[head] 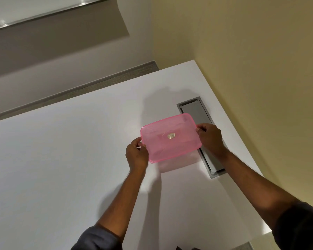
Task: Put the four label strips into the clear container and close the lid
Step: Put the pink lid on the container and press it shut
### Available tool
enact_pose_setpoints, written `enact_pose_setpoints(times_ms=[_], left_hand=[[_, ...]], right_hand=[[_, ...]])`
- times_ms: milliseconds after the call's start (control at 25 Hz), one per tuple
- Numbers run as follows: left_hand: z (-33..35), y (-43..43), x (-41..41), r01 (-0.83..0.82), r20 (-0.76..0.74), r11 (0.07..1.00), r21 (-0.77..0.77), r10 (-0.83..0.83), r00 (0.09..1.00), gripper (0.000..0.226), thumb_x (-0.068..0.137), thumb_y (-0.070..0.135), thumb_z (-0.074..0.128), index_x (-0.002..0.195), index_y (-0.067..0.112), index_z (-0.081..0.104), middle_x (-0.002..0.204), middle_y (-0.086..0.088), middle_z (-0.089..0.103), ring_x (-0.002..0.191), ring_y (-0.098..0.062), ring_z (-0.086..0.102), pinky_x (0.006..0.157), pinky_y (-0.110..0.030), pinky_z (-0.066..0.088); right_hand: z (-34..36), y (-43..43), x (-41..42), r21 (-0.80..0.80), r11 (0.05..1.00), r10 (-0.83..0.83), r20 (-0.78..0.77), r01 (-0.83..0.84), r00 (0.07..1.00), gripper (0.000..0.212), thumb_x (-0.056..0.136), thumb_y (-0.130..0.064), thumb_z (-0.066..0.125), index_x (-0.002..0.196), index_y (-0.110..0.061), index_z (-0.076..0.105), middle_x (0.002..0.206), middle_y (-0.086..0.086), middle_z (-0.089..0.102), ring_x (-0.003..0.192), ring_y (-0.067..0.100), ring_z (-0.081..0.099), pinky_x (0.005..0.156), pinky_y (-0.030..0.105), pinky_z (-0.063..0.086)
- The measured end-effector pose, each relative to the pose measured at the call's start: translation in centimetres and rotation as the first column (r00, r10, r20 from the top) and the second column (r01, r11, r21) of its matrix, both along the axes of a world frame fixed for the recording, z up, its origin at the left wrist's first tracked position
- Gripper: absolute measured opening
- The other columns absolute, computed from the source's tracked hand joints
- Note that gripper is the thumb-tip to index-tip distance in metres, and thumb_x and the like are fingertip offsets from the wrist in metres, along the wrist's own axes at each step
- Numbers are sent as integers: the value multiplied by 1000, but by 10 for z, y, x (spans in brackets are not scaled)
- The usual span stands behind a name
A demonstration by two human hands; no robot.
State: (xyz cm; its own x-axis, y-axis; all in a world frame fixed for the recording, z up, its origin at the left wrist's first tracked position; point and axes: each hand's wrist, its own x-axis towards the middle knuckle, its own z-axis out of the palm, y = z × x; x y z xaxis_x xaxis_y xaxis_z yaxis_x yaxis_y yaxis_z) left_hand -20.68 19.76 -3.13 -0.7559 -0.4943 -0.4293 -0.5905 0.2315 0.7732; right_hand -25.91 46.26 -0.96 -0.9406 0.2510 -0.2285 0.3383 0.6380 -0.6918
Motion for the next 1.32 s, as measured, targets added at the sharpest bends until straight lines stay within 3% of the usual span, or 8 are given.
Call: enact_pose_setpoints(times_ms=[120, 240, 520, 720, 840, 960, 1160, 1320], left_hand=[[-2, -3, -12, 19, -24, 999, -30, -19, 1000, 37, 107, 21, 58, 143, 19, 65, 119, 1, 68, 92, -13, 64, 90, -29, 48], [-8, -4, -31, 102, -70, 989, -106, -110, 991, 36, 111, 34, 52, 142, 23, 67, 115, -3, 67, 104, -20, 62, 95, -31, 46], [-26, 3, -51, 82, -55, 984, -157, -92, 994, 30, 111, 32, 48, 131, 26, 70, 116, -12, 66, 107, -32, 65, 89, -36, 49], [-26, 19, -44, 27, -66, 968, -251, -45, 997, 35, 114, 34, 40, 139, 34, 65, 113, -7, 55, 89, -26, 59, 84, -34, 46], [-26, 28, -41, 23, -65, 941, -338, -48, 997, 35, 114, 31, 37, 136, 33, 64, 114, -8, 55, 92, -34, 66, 80, -37, 49], [-26, 32, -38, 46, -35, 915, -401, -66, 997, 34, 114, 32, 34, 136, 31, 60, 112, -9, 56, 89, -39, 68, 77, -42, 52], [-30, 32, -37, 56, -19, 910, -410, -70, 997, 35, 114, 38, 29, 134, 29, 56, 109, -11, 59, 88, -43, 68, 77, -42, 49], [-30, 30, -38, 64, -7, 904, -423, -74, 997, 35, 114, 38, 29, 133, 27, 56, 110, -10, 61, 90, -43, 67, 79, -42, 50]], right_hand=[[-3, 0, 1, -12, 1000, 15, -26, -16, 1000, 20, 101, -4, 61, 109, -1, 79, 99, 15, 79, 87, 24, 68, 66, 9, 40], [-7, 2, 0, -21, 999, 26, -35, -27, 999, 21, 102, -5, 61, 112, -1, 78, 102, 14, 79, 87, 22, 67, 67, 10, 41], [-16, 5, -2, 2, 1000, 12, 9, -12, 1000, 22, 104, -11, 61, 117, -5, 78, 106, 10, 79, 93, 22, 67, 82, 27, 46], [-20, 3, -3, 18, 1000, -15, 8, 15, 1000, 19, 105, -11, 59, 106, -6, 77, 93, 3, 71, 84, 20, 64, 66, 17, 43], [-30, -3, -2, 58, 998, -41, 85, 36, 996, 28, 109, -19, 48, 91, -8, 65, 83, 7, 68, 72, 22, 63, 58, 24, 43], [-45, -8, 4, 101, 994, -64, 131, 51, 989, 29, 112, -30, 40, 98, -10, 56, 85, 5, 63, 73, 22, 66, 58, 29, 44], [-51, -14, 16, 112, 993, -56, 78, 47, 995, 12, 110, -22, 42, 102, -15, 45, 89, 1, 53, 70, 13, 54, 59, 26, 40], [-54, -11, 16, 55, 995, -91, 90, 86, 992, 25, 114, -31, 31, 102, -13, 44, 88, 7, 58, 71, 19, 56, 57, 28, 40]])
